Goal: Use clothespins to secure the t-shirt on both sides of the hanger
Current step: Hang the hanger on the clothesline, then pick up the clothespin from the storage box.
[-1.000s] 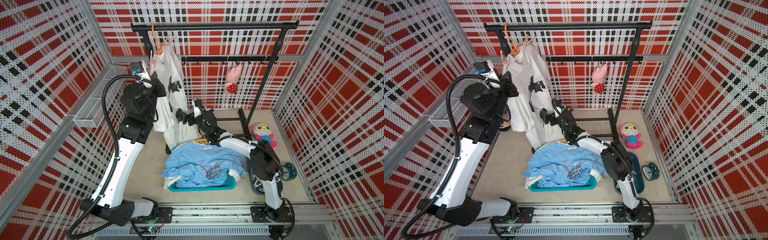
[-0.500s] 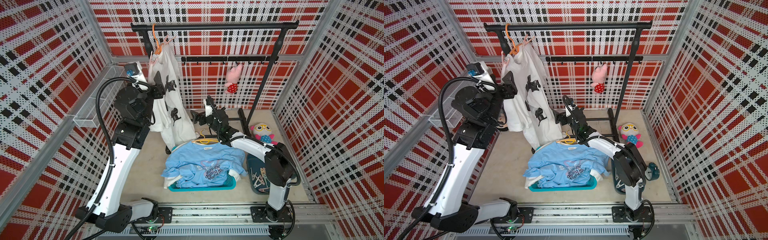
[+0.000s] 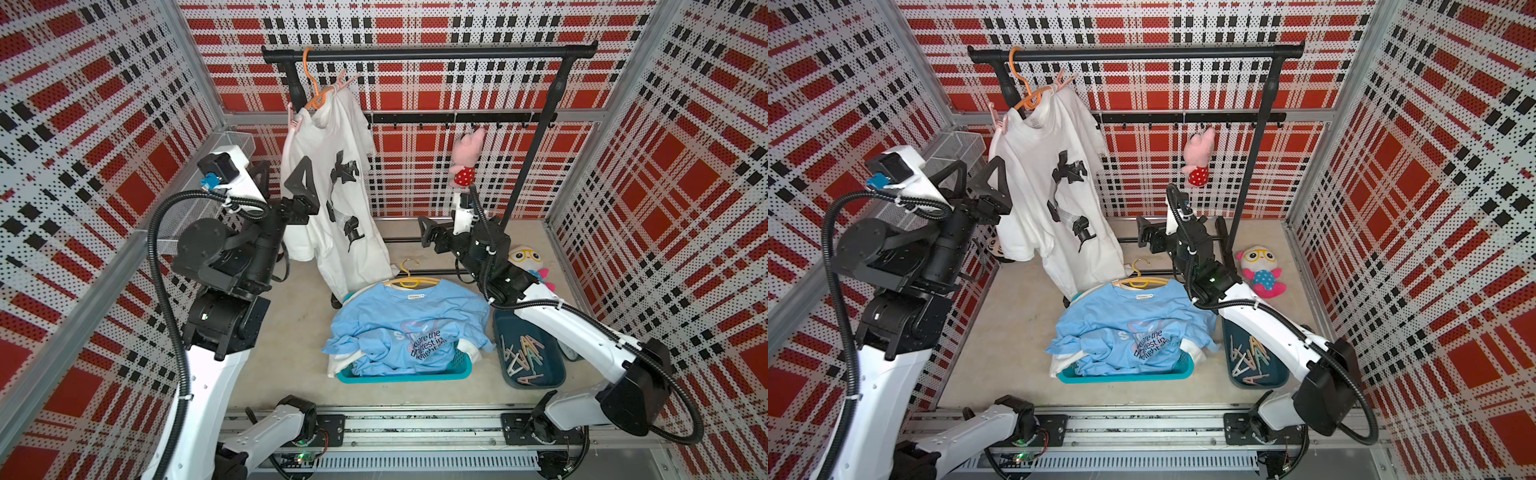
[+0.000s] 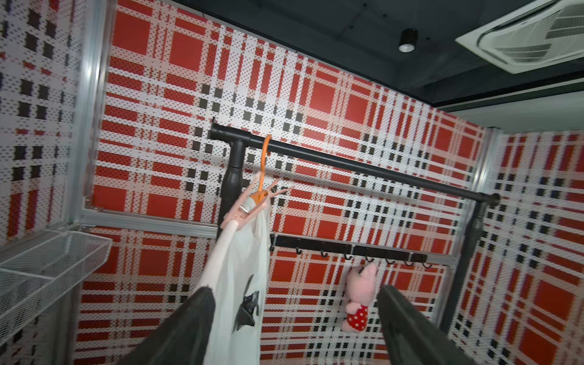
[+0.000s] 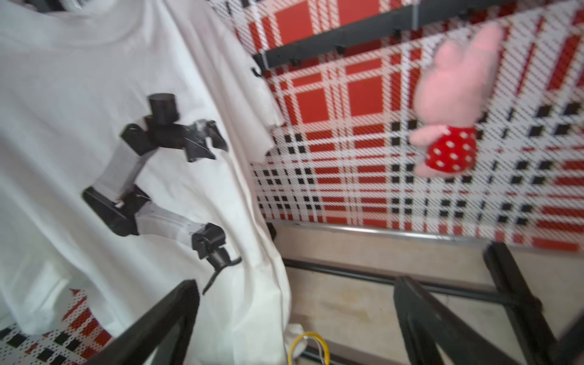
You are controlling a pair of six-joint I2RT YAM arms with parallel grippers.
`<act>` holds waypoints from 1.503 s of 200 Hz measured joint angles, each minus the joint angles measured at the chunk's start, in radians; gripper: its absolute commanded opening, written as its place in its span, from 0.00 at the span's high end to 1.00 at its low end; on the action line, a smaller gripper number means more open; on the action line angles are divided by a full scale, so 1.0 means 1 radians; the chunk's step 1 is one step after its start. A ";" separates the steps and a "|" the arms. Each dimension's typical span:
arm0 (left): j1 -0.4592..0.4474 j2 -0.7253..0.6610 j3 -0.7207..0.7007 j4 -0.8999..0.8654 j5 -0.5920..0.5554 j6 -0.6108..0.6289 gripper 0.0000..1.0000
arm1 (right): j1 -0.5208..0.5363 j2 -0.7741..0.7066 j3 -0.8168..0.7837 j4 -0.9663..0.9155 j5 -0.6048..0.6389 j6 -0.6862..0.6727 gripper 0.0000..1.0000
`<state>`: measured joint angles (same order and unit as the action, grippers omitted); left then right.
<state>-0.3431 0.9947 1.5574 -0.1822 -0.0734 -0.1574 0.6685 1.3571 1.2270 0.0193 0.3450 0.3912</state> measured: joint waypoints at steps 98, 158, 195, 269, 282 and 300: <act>-0.472 -0.089 -0.357 0.005 0.164 0.111 0.21 | -0.194 -0.382 -0.215 -0.473 0.113 0.247 0.11; -0.575 0.024 -0.527 0.035 0.082 0.120 0.24 | -0.286 -0.344 -0.241 -0.726 0.024 0.484 0.35; -0.370 0.070 -0.626 0.058 0.169 0.014 0.32 | -0.299 -0.359 -0.375 -0.852 -0.032 0.650 0.42; -0.157 0.109 -0.682 0.113 0.277 -0.091 0.33 | -0.301 -0.414 -0.581 -0.956 -0.100 0.911 0.62; -0.149 0.109 -0.692 0.120 0.288 -0.094 0.34 | -0.302 -0.410 -0.611 -0.951 -0.106 0.930 0.66; -0.132 0.111 -0.701 0.128 0.298 -0.100 0.34 | -0.304 -0.403 -0.650 -0.941 -0.114 0.949 0.68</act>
<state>-0.4755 1.1057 0.8566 -0.0540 0.2249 -0.2573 0.3641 0.9543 0.5774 -0.9218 0.2314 1.3403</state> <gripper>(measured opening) 0.662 0.334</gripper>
